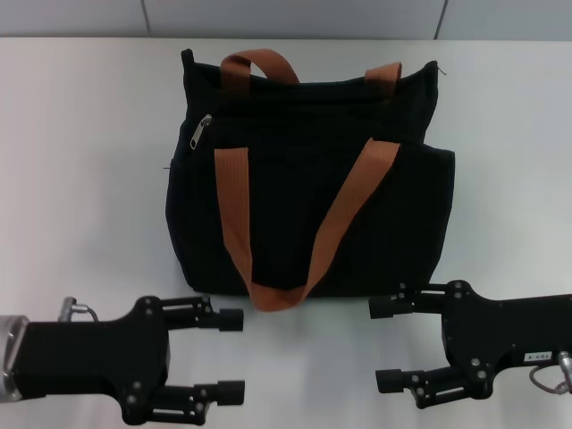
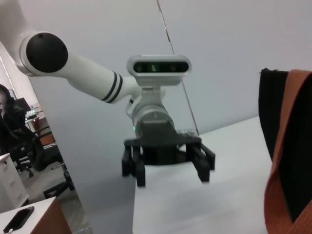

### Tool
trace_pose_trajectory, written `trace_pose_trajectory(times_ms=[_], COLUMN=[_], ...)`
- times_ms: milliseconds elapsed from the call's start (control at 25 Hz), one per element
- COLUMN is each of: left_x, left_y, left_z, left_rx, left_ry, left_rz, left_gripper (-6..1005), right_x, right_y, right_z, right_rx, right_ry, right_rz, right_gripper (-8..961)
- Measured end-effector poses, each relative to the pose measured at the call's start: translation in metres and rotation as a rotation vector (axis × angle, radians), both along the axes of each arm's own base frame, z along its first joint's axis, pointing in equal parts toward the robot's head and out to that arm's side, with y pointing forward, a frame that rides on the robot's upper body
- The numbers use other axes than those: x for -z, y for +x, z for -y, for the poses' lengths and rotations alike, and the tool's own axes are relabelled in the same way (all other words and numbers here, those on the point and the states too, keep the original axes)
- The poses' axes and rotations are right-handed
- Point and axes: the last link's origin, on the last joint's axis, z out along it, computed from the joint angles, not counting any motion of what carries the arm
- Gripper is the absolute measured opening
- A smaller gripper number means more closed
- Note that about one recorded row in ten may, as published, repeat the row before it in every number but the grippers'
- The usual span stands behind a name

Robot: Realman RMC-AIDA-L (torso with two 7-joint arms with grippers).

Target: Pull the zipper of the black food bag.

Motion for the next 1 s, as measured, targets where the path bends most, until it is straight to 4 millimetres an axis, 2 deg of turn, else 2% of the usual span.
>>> trace_pose_trajectory(times_ms=[480, 680, 800, 1000], left_x=[-0.020, -0.039, -0.058, -0.074], left_y=[0.005, 0.006, 0.000, -0.014], left_z=[-0.011, -0.021, -0.029, -0.041], left_rx=[-0.043, -0.099, -0.166, -0.253], left_ry=[0.163, 0.330, 0.488, 0.618], left_rz=[0.123, 0.230, 0.288, 0.257], left_gripper=[752, 751, 751, 751], right_x=[0.004, 0.005, 0.004, 0.004], right_y=[-0.008, -0.011, -0.013, -0.015], right_z=[-0.009, -0.012, -0.015, -0.018], right_rx=[-0.027, -0.037, -0.046, -0.054], right_ry=[0.005, 0.007, 0.009, 0.013], right_rz=[0.002, 0.006, 0.008, 0.012], right_gripper=[826, 827, 827, 827])
